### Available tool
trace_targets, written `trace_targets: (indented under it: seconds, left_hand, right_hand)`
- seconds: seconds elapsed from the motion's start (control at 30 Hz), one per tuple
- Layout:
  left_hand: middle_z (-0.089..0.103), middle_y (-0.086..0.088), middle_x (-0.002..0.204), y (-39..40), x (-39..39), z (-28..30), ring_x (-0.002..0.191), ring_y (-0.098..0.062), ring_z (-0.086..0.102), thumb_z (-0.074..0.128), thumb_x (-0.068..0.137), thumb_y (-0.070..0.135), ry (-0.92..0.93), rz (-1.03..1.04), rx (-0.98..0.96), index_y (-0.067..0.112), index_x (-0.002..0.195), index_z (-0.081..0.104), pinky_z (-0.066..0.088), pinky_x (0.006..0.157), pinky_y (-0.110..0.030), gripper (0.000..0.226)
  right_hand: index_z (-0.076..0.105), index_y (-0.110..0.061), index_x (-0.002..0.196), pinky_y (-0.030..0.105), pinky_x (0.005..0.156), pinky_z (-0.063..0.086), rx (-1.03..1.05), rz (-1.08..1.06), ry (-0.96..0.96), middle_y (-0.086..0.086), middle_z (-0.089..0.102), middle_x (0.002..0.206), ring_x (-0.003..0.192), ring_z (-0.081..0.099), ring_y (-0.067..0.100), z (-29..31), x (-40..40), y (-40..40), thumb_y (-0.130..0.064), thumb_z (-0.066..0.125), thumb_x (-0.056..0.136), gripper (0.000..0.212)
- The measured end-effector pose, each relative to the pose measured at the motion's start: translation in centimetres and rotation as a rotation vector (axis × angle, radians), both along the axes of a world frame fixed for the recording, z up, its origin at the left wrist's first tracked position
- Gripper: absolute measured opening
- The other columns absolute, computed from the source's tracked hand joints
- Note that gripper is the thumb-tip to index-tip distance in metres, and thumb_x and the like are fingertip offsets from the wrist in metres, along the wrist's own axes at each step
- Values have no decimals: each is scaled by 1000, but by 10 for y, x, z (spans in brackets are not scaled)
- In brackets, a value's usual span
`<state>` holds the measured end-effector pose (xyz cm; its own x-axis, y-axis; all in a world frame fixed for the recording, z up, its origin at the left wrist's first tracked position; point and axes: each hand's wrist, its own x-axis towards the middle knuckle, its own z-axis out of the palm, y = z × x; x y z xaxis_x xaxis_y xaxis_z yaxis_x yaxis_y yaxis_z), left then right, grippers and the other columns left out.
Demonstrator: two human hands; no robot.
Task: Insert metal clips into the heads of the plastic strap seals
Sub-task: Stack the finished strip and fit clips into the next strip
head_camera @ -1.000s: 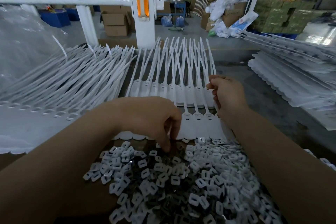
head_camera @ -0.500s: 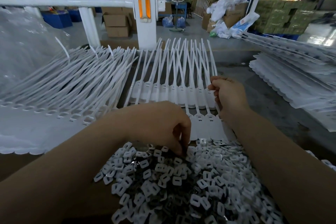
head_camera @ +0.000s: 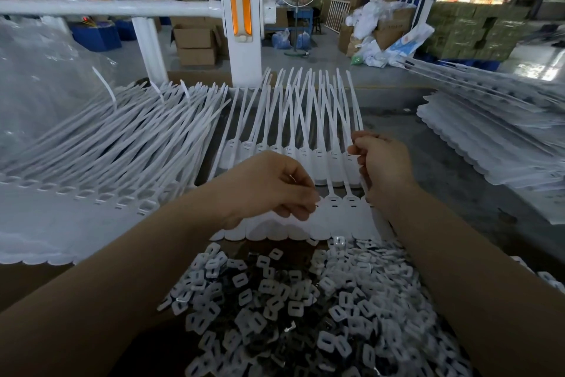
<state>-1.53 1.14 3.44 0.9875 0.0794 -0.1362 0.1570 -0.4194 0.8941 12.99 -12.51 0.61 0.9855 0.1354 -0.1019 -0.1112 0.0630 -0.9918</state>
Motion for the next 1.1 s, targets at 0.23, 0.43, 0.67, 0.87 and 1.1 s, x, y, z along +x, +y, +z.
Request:
trace_targets:
  seconds: [0.23, 0.43, 0.67, 0.87, 1.1]
  left_hand:
    - [77, -3, 85, 7, 5, -6, 73, -8, 71, 65, 91, 13, -59, 191, -278, 10, 89, 70, 56, 66, -17, 6]
    - [72, 4, 74, 10, 9, -13, 66, -3, 64, 71, 87, 17, -69, 234, -228, 15, 84, 73, 52, 61, -13, 4]
    - [73, 3, 71, -2, 32, -9, 59, 0, 63, 73, 85, 14, -61, 163, -39, 13, 84, 73, 48, 54, -11, 2]
    - [72, 5, 86, -34, 63, -4, 74, -3, 63, 78, 81, 27, 35, 25, 161, 18, 86, 77, 46, 48, -9, 10]
    - [68, -13, 96, -56, 87, -9, 76, -20, 57, 77, 82, 22, 164, 13, 184, 1, 106, 72, 41, 57, -26, 32]
  right_hand:
    - [70, -16, 82, 11, 58, 41, -93, 312, -420, -7, 60, 61, 55, 52, -3, 5, -9, -5, -14, 63, 90, 11]
    - [71, -21, 79, 9, 56, 42, -260, 454, -482, -5, 63, 65, 64, 57, 4, 3, -22, 1, -19, 65, 89, 12]
    - [71, -17, 81, 24, 62, 38, 9, 40, -145, -8, 57, 61, 55, 46, 4, 2, -8, 8, -19, 62, 88, 12]
    - [61, -17, 70, 24, 52, 37, 237, -198, 141, -8, 54, 51, 48, 41, 8, 3, 6, -1, -18, 60, 89, 19]
    - [62, -15, 79, 14, 39, 35, 429, -198, 302, -4, 53, 56, 44, 42, 8, 3, 15, -10, -13, 50, 95, 20]
